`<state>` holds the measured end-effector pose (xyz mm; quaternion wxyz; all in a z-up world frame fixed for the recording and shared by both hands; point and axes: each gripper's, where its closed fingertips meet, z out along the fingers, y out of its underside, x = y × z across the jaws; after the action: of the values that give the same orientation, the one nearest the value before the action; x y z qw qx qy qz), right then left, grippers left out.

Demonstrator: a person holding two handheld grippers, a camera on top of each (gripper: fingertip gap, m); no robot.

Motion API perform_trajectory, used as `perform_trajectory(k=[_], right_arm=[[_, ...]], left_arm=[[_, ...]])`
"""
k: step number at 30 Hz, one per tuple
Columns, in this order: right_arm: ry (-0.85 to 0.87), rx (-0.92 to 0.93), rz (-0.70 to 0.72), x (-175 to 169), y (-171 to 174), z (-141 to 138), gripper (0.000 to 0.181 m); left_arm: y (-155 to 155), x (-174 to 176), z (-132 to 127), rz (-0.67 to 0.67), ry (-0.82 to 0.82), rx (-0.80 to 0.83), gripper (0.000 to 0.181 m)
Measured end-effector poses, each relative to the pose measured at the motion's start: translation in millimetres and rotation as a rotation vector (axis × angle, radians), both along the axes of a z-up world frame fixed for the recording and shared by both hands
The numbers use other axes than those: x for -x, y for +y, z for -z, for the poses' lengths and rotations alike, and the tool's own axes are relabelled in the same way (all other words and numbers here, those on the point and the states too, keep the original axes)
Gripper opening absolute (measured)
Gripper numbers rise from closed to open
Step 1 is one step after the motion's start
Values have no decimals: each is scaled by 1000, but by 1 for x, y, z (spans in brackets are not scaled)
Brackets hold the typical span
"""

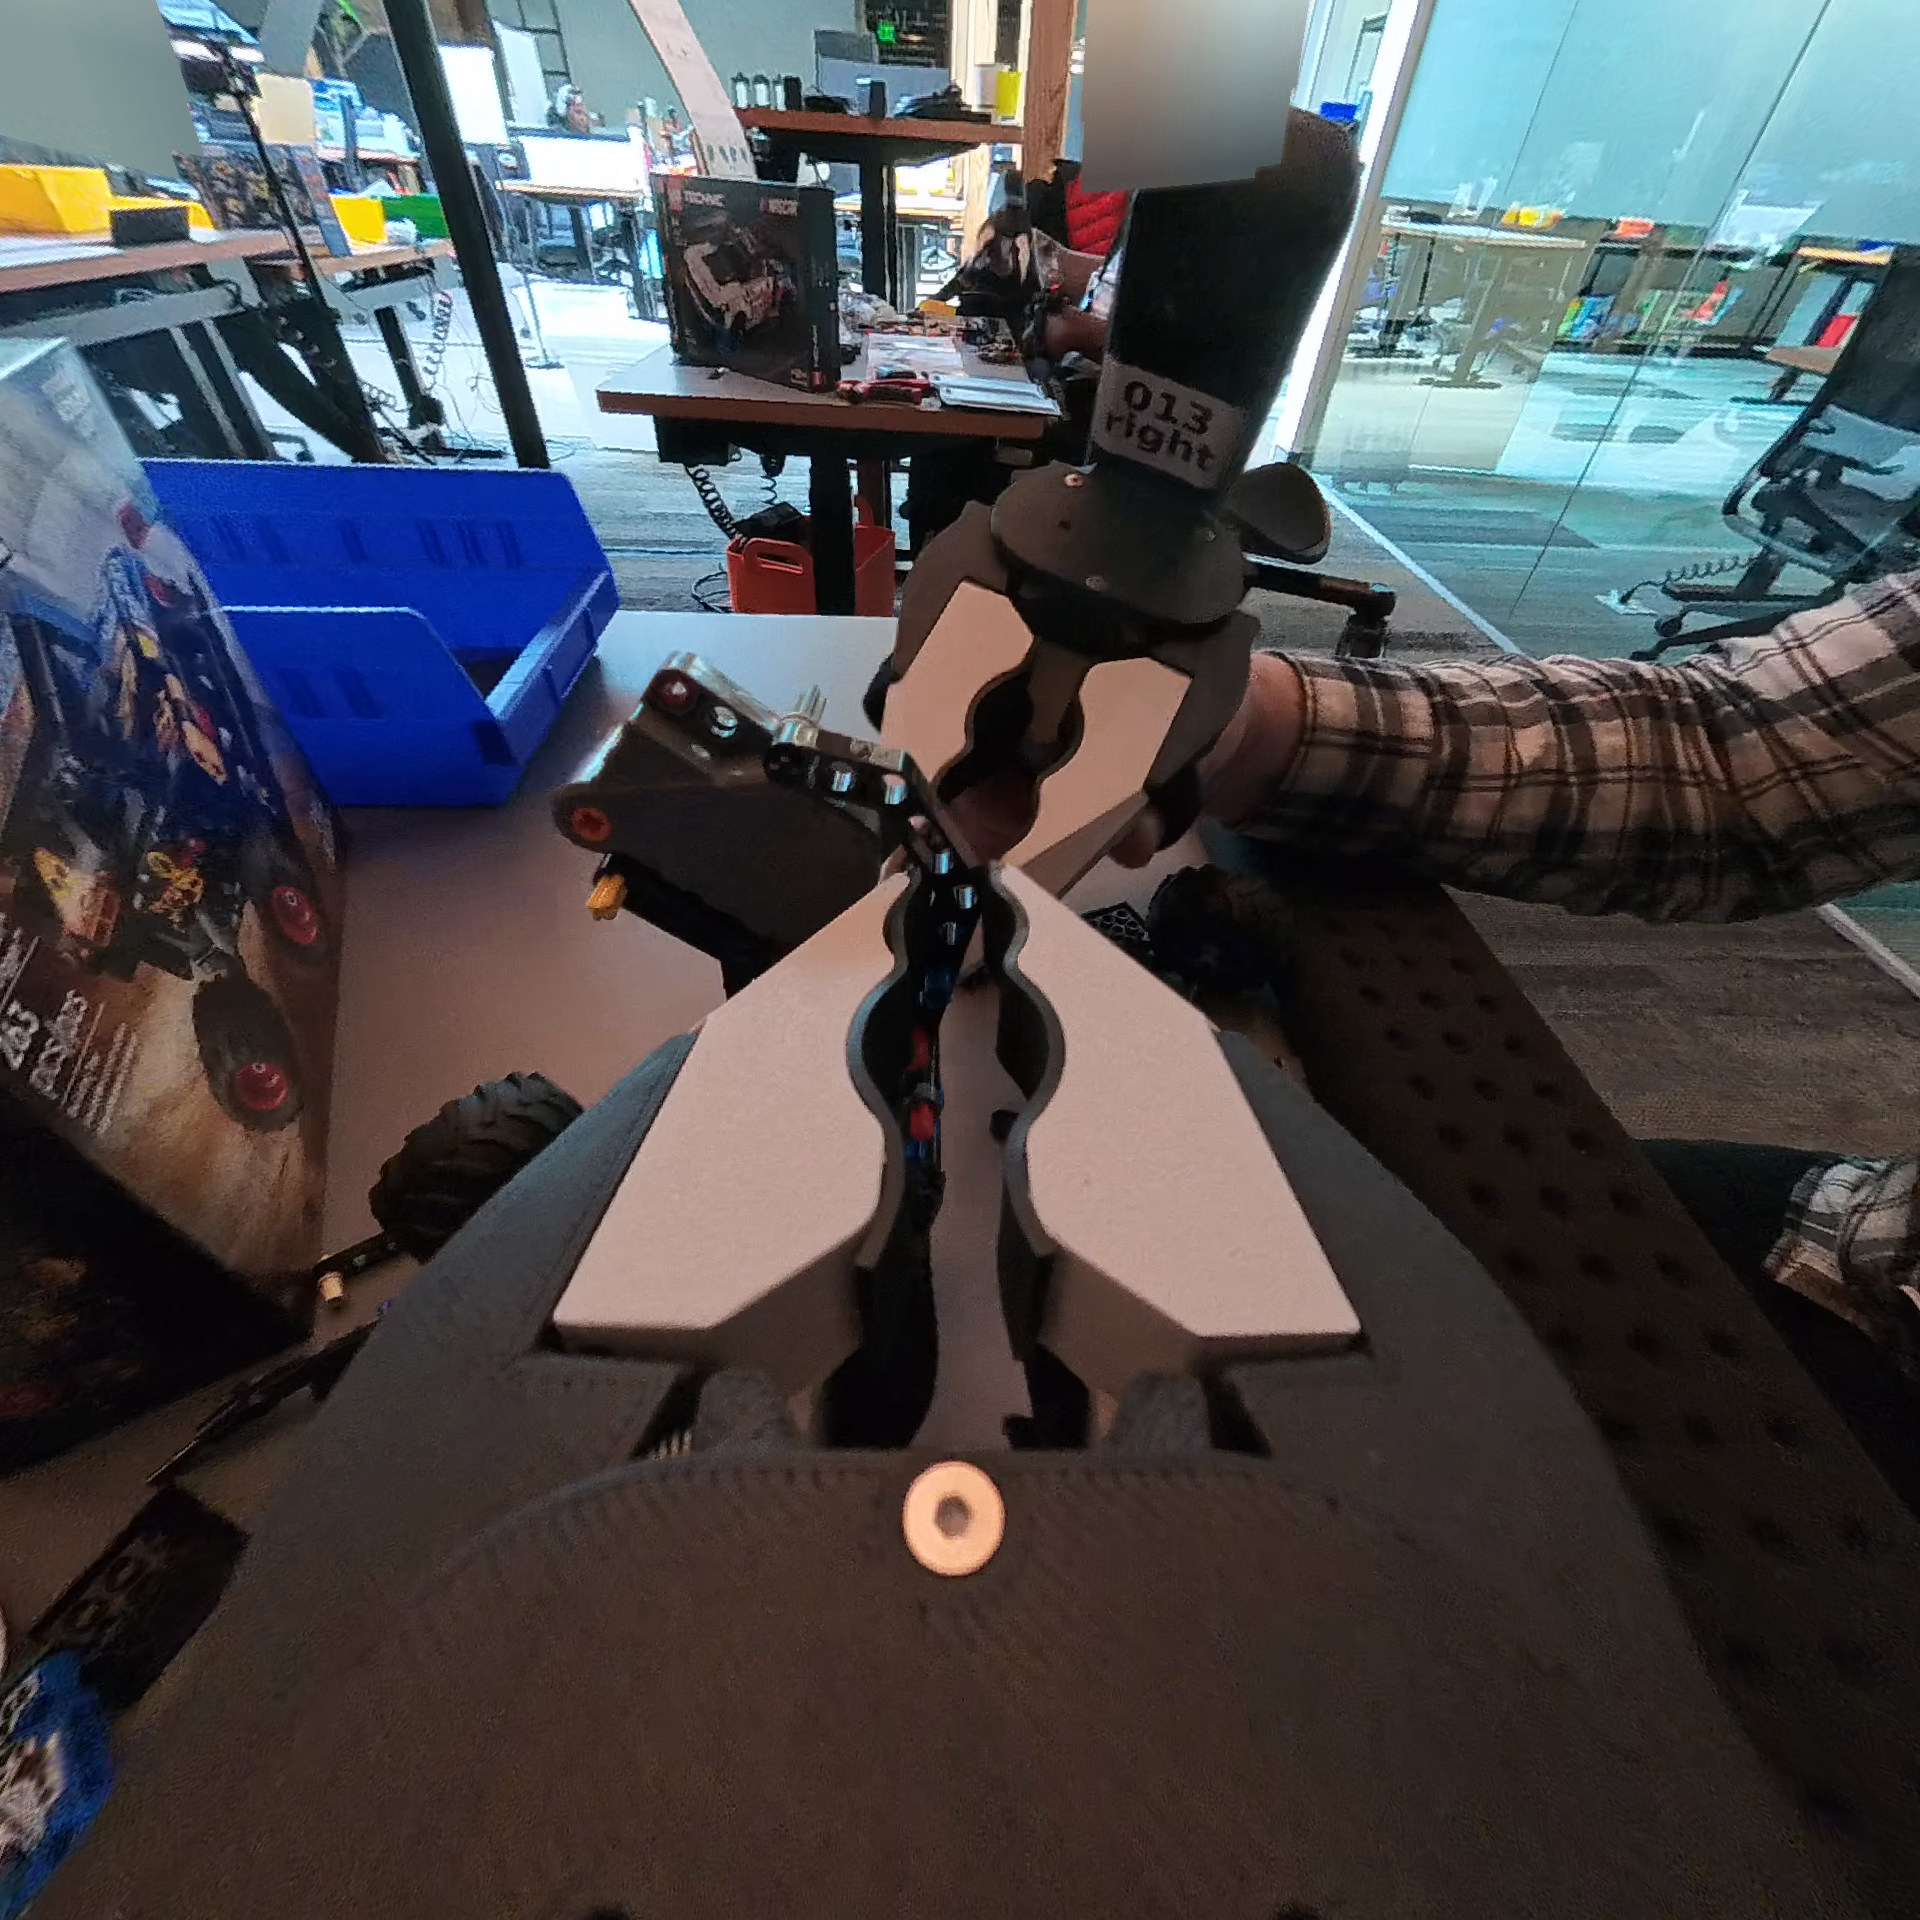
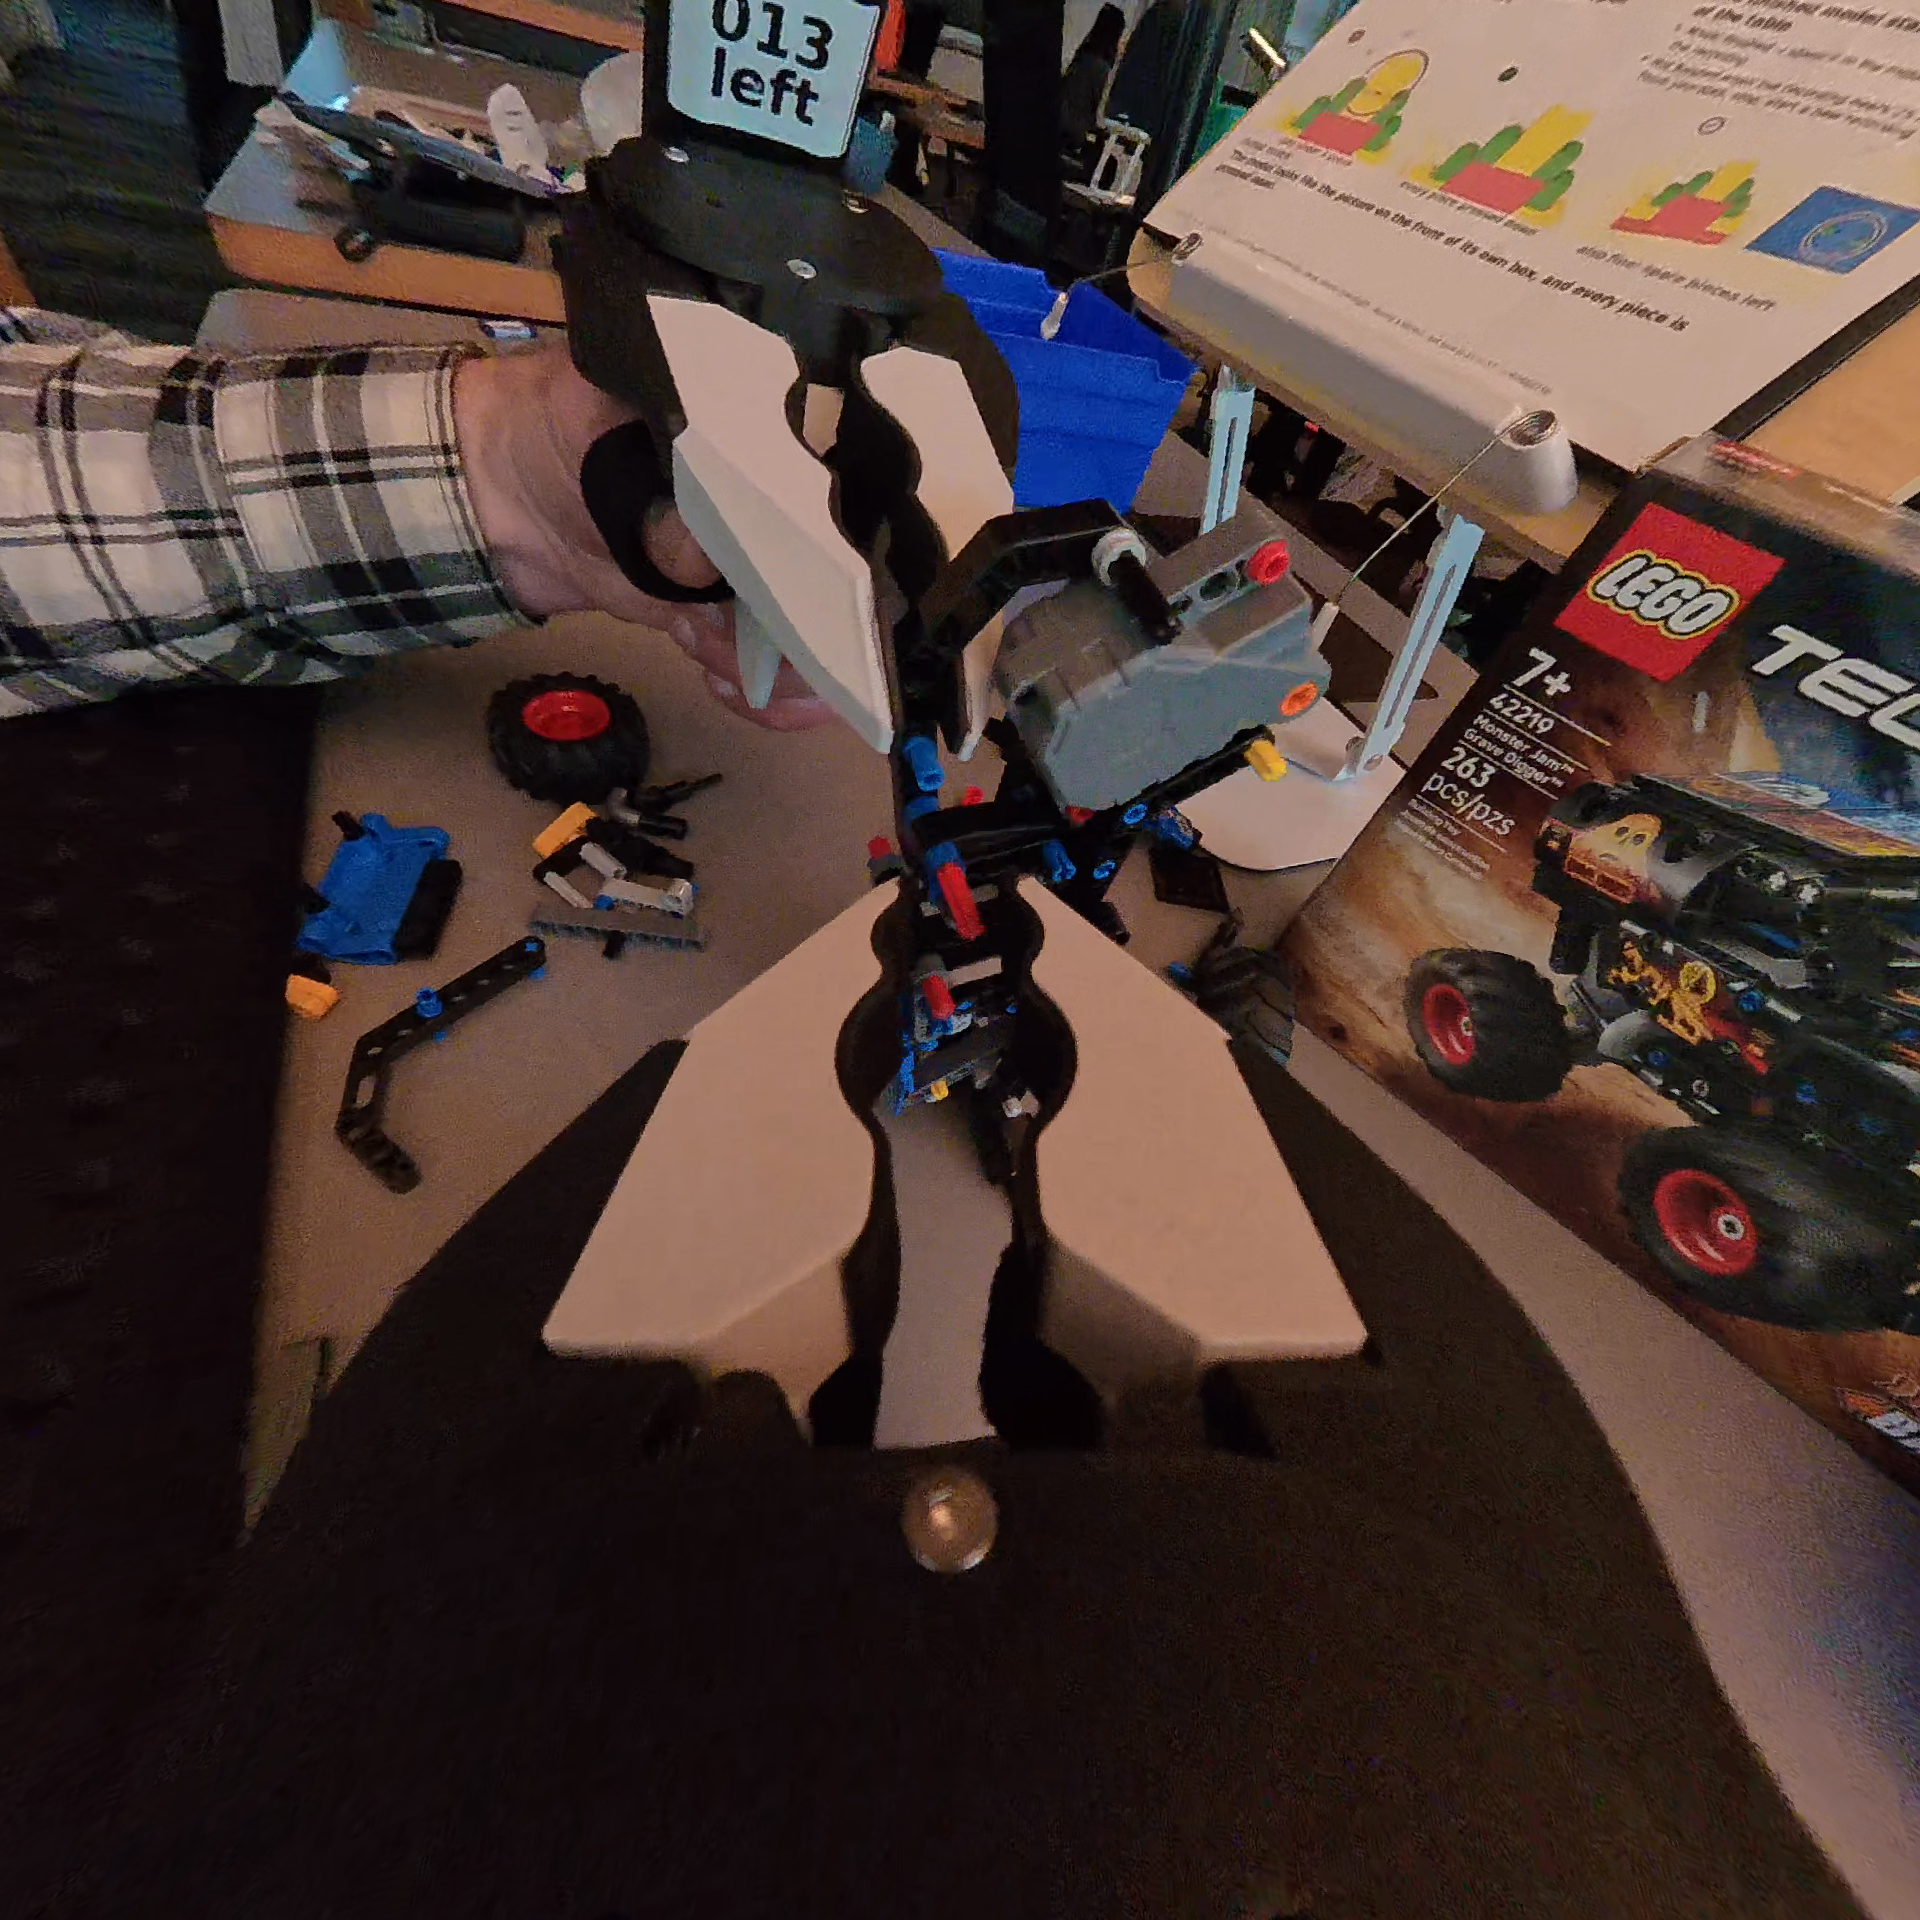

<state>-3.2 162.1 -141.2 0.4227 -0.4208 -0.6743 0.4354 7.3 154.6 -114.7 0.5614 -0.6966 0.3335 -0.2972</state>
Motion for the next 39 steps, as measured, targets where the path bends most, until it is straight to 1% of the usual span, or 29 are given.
perform_trajectory(k=[3, 6, 9, 12, 14, 15, 16, 17, 20, 23, 26, 27, 28, 31, 32, 39], right_arm=[[-24, -5, -23, 2, -3, 3, 6], [-27, 11, -28, 0, -3, 4, 4], [-5, 66, -37, -5, 0, -2, 4], [-1, 83, -58, -9, 0, -2, 4], [-14, 66, -82, -8, -7, 1, 4], [-13, 53, -75, -8, -6, 1, 4], [-6, 56, -74, -9, -5, -1, 4], [-2, 69, -82, -10, -6, -2, 4], [-27, 57, -102, -12, -7, 5, 4], [-1, 96, -132, -15, -10, -1, 4], [-12, 87, -126, -15, -10, 1, 4], [-6, 102, -128, -16, -10, 0, 4], [-3, 107, -130, -17, -10, -1, 4], [-1, 109, -126, -17, -9, -1, 4], [3, 112, -128, -18, -8, -2, 4], [31, 115, -175, -24, -15, -8, 4]], left_arm=[[2, -6, -1, 9, -12, -7, 7], [1, -5, 1, 3, 13, -28, 8], [2, 3, 18, -23, 108, -3, 19], [5, 6, 23, -55, 174, -20, 21], [6, -3, 16, -50, 153, -52, 18], [7, -2, 17, -60, 179, -64, 15], [5, -3, 17, -42, 187, -67, 7], [4, -4, 17, -40, 192, -79, 6], [1, -5, 27, -21, 263, -79, 6], [-2, -6, 21, -5, 246, -81, 6], [-3, -6, 24, 4, 193, -44, 6], [-1, -5, 26, -15, 210, -44, 8], [2, -3, 30, -40, 238, -48, 16], [6, -10, 41, -39, 308, -48, 7], [6, -11, 40, -37, 309, -57, 6], [-5, -16, 28, 37, 216, -69, 5]])
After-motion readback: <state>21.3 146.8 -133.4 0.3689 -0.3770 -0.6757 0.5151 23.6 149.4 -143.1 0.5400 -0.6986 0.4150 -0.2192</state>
